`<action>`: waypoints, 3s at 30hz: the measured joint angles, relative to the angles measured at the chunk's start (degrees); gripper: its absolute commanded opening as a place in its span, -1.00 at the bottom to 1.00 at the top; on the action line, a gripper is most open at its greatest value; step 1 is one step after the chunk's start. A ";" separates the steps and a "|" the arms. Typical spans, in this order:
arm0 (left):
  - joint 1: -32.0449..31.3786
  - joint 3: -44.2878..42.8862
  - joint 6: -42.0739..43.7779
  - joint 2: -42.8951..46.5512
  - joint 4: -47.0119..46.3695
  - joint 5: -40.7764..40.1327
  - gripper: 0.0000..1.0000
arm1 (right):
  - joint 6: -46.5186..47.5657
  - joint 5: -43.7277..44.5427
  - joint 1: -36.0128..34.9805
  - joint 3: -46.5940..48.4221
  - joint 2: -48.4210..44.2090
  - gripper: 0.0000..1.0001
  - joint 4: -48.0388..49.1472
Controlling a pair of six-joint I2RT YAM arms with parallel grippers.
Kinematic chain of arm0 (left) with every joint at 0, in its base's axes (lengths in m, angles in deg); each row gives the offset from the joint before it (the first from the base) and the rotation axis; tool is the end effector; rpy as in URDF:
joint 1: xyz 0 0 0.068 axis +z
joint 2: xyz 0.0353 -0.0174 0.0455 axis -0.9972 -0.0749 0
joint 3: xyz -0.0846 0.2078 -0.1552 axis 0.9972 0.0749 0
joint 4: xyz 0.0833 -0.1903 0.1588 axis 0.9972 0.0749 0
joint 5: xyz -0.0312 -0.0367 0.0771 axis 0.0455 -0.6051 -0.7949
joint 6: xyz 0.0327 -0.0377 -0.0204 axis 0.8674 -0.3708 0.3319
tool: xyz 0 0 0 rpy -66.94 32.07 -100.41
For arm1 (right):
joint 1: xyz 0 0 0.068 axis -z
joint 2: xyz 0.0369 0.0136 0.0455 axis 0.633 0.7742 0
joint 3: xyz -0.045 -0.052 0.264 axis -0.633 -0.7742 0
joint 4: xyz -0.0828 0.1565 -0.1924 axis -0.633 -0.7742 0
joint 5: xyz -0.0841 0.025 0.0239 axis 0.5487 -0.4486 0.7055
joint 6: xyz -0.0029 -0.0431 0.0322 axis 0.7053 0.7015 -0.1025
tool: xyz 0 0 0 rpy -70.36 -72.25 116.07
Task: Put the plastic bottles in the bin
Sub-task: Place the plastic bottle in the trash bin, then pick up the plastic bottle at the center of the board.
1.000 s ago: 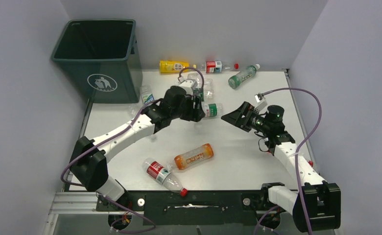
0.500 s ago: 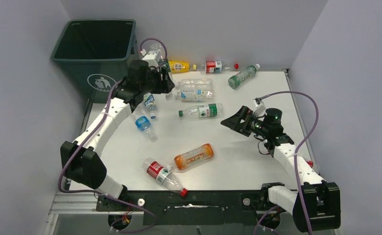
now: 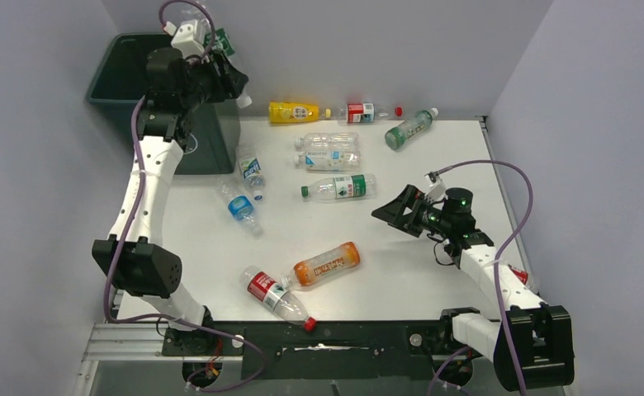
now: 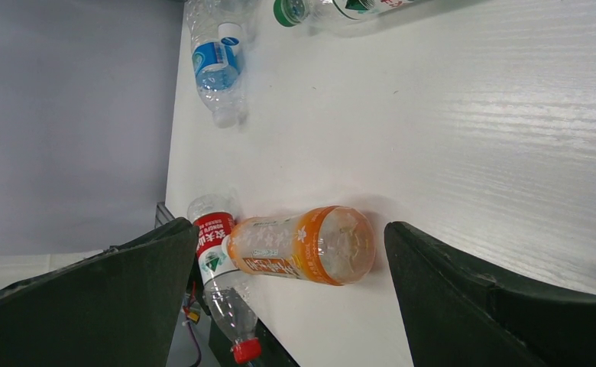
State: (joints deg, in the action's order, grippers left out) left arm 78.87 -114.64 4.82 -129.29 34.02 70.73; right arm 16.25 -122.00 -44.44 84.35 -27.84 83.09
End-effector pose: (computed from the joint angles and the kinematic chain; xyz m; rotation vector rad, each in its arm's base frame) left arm 0.3677 -0.0526 0.4598 -0.0016 1.7931 -0.5309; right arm 0.2195 0.0430 0.2173 0.3106 2.1846 1.2500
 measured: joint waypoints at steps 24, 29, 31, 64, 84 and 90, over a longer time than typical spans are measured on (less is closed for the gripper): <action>17.46 -28.63 -7.02 -21.35 6.69 3.10 0.68 | 1.31 -0.87 0.00 -0.70 0.39 0.96 -0.83; 17.33 -28.06 -6.47 -20.59 10.64 1.25 0.69 | 1.92 -0.85 -0.13 -0.70 0.42 0.96 -2.16; 16.94 -26.32 -6.21 -18.62 11.50 0.70 0.69 | 2.19 -0.81 -0.26 -0.70 0.42 0.96 -2.86; -25.90 41.11 -6.97 12.72 7.50 -15.54 0.65 | -6.73 9.81 -24.98 -0.15 15.69 0.96 2.19; -31.54 44.59 -10.84 13.25 7.41 -17.07 0.62 | 8.52 22.73 -28.46 11.28 12.37 0.96 -14.71; -31.56 44.59 -11.04 12.98 7.43 -16.35 0.59 | 10.21 24.00 -33.33 11.45 11.74 0.96 -17.33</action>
State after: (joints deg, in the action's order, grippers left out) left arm 47.31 -70.06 -6.22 -116.31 41.45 54.38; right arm 26.45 -98.00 -77.77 95.80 -16.11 65.76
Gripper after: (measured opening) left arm 0.806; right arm 0.980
